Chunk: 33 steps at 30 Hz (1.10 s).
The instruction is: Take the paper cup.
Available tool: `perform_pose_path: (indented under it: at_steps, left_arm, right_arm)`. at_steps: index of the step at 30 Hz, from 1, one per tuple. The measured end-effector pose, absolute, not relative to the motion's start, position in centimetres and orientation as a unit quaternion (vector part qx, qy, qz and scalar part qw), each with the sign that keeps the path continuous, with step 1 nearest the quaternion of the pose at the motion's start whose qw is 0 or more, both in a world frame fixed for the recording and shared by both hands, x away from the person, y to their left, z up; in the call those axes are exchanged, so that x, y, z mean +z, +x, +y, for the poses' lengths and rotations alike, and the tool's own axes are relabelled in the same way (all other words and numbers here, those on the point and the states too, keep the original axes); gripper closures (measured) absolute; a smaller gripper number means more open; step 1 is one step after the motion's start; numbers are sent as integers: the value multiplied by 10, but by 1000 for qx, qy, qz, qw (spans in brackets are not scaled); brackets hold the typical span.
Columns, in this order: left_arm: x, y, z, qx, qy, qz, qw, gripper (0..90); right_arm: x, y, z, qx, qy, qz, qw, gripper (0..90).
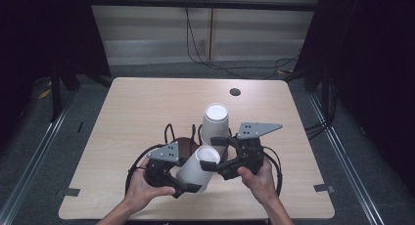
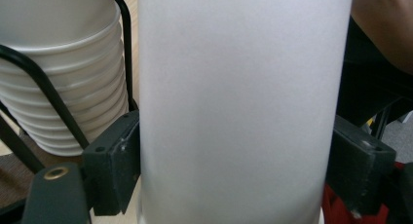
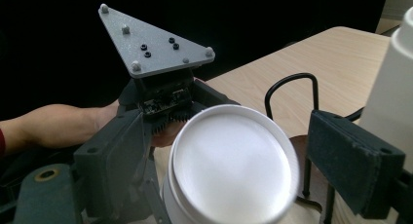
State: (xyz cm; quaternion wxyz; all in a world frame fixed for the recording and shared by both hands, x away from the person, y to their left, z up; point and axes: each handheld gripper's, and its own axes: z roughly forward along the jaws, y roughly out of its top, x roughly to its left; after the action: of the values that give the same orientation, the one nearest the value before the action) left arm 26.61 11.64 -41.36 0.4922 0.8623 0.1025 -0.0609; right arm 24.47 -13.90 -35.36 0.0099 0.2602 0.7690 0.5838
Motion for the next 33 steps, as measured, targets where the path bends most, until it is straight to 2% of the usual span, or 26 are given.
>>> perform_pose_path:
  at_steps: [19, 26, 33]
  left_arm:
    - [-405, 274, 129, -54, 886, 105, 449, 184]
    - [-406, 277, 131, -51, 902, 95, 418, 186]
    - [-402, 272, 129, -50, 917, 74, 388, 186]
  right_arm:
    - [-354, 245, -146, 547, 238, 802, 10, 146]
    - [-362, 247, -140, 491, 229, 841, -19, 146]
    - [-371, 249, -130, 445, 225, 866, -25, 146]
